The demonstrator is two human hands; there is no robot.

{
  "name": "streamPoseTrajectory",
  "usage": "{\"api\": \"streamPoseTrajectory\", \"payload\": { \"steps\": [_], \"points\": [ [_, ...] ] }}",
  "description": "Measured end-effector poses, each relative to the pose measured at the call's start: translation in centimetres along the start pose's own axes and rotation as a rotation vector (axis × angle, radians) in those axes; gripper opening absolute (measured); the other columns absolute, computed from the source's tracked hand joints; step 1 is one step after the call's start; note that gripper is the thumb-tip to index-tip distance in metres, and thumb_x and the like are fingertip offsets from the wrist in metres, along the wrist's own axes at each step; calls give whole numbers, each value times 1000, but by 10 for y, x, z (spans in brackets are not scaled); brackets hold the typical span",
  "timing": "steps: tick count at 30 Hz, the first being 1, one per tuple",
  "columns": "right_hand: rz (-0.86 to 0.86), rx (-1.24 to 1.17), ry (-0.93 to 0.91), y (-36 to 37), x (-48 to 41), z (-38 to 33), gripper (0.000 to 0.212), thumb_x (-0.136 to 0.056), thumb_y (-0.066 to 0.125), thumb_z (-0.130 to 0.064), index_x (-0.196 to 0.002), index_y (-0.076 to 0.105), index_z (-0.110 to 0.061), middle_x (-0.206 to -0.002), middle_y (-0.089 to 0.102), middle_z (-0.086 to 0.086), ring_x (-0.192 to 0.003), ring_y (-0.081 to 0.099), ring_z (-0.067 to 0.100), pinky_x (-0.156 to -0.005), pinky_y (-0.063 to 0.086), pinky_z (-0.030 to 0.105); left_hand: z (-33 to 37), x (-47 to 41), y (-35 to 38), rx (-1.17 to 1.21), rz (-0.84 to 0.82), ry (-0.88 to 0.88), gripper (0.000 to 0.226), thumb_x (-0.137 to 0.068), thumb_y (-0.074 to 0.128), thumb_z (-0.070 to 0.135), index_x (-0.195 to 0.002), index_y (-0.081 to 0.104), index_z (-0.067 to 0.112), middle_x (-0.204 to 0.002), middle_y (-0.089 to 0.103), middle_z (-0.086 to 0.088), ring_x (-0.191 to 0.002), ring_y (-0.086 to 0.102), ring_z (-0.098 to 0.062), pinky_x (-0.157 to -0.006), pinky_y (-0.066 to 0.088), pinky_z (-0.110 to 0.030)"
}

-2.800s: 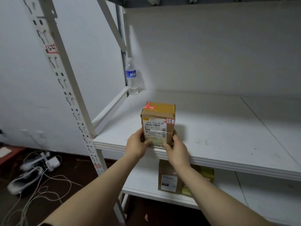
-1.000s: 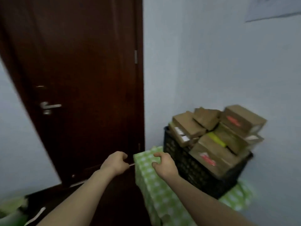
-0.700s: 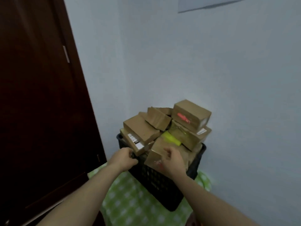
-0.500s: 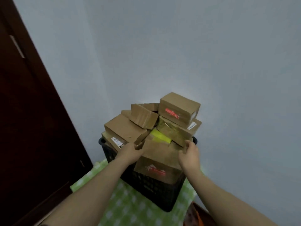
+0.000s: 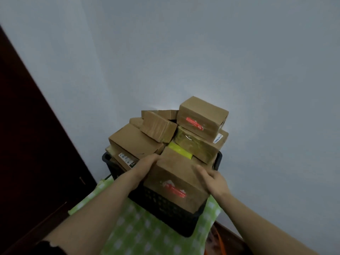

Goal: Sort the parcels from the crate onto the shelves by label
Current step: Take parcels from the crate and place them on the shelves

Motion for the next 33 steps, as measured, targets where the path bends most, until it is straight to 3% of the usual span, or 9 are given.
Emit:
{"api": "streamPoseTrajectory", "payload": {
  "steps": [4, 7, 10, 12, 16, 22, 27, 30, 33],
  "points": [
    [-202, -171, 13, 9, 16, -19, 35, -79, 59, -63, -86, 66, -30, -93, 67, -5, -90, 64, 17, -87, 50, 35, 5, 54, -13, 112, -29, 69, 64, -69, 66, 56, -118, 66, 15, -112, 69, -9, -104, 64, -25, -88, 53, -33],
    [-396, -261, 43, 30, 26, -29, 65, -65, 63, -67, -99, 72, -12, -98, 73, 8, -91, 68, 26, -79, 52, 34, -5, 101, -28, 65, 20, 68, 38, -79, 62, 37, -117, 61, 37, -105, 69, 9, -93, 64, -6, -74, 49, -21],
    [-597, -455, 139, 60, 47, -36, 63, -75, 62, -58, -105, 72, -3, -104, 71, 20, -101, 65, 35, -84, 52, 40, -27, 152, -57, 13, 179, 49, 65, -50, 70, 57, -113, 63, 41, -119, 64, 5, -110, 55, -12, -101, 36, -36],
    [-774, -542, 120, 88, 63, -44, 62, -85, 55, -55, -110, 69, -1, -112, 65, 24, -109, 59, 39, -99, 44, 44, -49, 189, -78, 93, 316, 17, 63, -56, 71, 60, -109, 66, 26, -111, 68, -1, -106, 58, -16, -100, 39, -36],
    [-1041, -391, 67, 145, 126, -68, 54, -74, 65, -61, -104, 70, -16, -93, 55, 13, -90, 48, 29, -81, 37, 37, -95, 267, -109, 334, 449, -105, 50, -76, 57, 61, -99, 64, 18, -106, 67, -10, -110, 57, -28, -97, 42, -42],
    [-1338, -217, 170, 220, 248, -82, 60, -71, 61, -53, -119, 65, -19, -120, 65, 15, -116, 55, 36, -93, 44, 53, -150, 384, -140, 567, 602, -269, 48, -65, 59, 63, -72, 59, 15, -77, 65, -7, -76, 64, -24, -73, 47, -33],
    [-1338, -291, 246, 265, 322, -89, 60, -67, 59, -63, -112, 69, -25, -116, 68, 12, -116, 56, 35, -96, 40, 59, -192, 478, -168, 873, 889, -62, 84, -76, 61, 62, -133, 41, 4, -124, 55, -18, -101, 60, -27, -84, 51, -37],
    [-1368, -201, 231, 285, 370, -96, 58, -73, 54, -69, -107, 72, -25, -113, 70, 13, -112, 58, 36, -89, 44, 56, -204, 537, -171, 515, 1083, -13, 61, -82, 65, 31, -136, 44, 13, -126, 52, -8, -121, 45, -25, -102, 32, -35],
    [-1414, 19, 134, 302, 414, -104, 60, -75, 50, -72, -104, 74, -25, -111, 70, 14, -111, 57, 36, -93, 41, 53, -204, 581, -174, -80, 1103, -108, 100, -73, 76, 18, -152, 15, 27, -159, 12, -5, -146, 10, -23, -118, 12, -40]
  ]
}}
Point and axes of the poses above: each hand's wrist, its own x-axis away from the middle knuckle, its own y-axis out of the palm, z = x × y, the point moved 7 cm from there along -x, towards the middle knuckle
